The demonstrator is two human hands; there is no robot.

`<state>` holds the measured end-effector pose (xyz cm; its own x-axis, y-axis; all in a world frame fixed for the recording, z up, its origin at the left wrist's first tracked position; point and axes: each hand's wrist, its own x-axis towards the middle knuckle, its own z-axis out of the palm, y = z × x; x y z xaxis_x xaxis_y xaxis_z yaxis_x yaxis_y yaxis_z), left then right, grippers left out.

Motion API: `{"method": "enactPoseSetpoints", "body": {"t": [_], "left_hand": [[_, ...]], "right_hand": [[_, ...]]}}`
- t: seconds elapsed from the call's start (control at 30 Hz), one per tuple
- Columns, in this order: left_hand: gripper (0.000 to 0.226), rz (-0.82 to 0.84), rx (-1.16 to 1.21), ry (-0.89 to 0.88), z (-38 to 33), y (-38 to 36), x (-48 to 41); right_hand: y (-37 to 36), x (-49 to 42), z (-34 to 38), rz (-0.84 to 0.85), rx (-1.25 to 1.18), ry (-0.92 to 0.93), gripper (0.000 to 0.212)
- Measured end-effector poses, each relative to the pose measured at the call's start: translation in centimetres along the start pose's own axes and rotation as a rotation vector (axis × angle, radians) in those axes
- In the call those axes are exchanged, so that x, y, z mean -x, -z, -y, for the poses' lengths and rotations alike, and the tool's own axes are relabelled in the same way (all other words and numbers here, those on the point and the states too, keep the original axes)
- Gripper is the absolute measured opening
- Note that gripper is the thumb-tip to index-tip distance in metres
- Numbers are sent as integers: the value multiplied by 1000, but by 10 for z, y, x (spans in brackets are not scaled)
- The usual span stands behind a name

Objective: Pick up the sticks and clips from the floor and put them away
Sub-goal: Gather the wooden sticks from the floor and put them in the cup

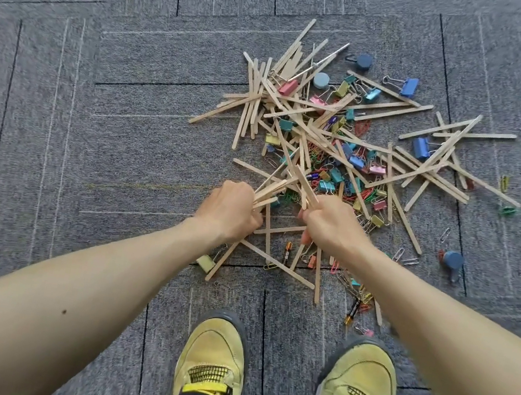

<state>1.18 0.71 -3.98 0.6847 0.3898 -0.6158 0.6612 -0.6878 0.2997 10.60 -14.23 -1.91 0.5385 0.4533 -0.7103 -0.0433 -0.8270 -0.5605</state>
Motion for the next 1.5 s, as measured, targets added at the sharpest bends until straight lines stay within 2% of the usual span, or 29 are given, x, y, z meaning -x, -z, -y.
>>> {"method": "enactPoseSetpoints", "body": {"t": [0.13,0.3,0.53,0.67,0.73,0.9,0.97,1.03,1.27,1.37,1.5], "left_hand": [[23,45,-69,-50,4,4,4],[18,76,-178,-73,9,12,6],[23,31,-331,-172,9,12,12],[23,46,-385,-214,14,15,15],[24,42,-389,-224,19,18,15],[25,8,-331,-149,25,23,10],[21,24,-268,-104,26,27,8],[22,24,-211,-81,29,28,5],[18,-15,-193,-126,52,23,7],[10,-17,-210,-133,53,18,9],[13,7,-187,-125,51,17,6]], "right_hand": [[1,-3,-3,-53,-70,-49,20],[2,-4,-6,-8,-83,-97,15],[0,3,-10,31,80,-54,16],[-7,8,-20,-26,287,-26,32],[-7,8,-25,-73,337,16,35],[-7,7,-24,-160,386,237,16],[-11,5,-21,-148,436,295,18],[-17,2,-19,-142,522,309,22],[-19,-8,-15,-184,639,357,12],[-11,-9,-19,-142,677,361,14],[-19,-8,-19,-97,689,414,19]]}}
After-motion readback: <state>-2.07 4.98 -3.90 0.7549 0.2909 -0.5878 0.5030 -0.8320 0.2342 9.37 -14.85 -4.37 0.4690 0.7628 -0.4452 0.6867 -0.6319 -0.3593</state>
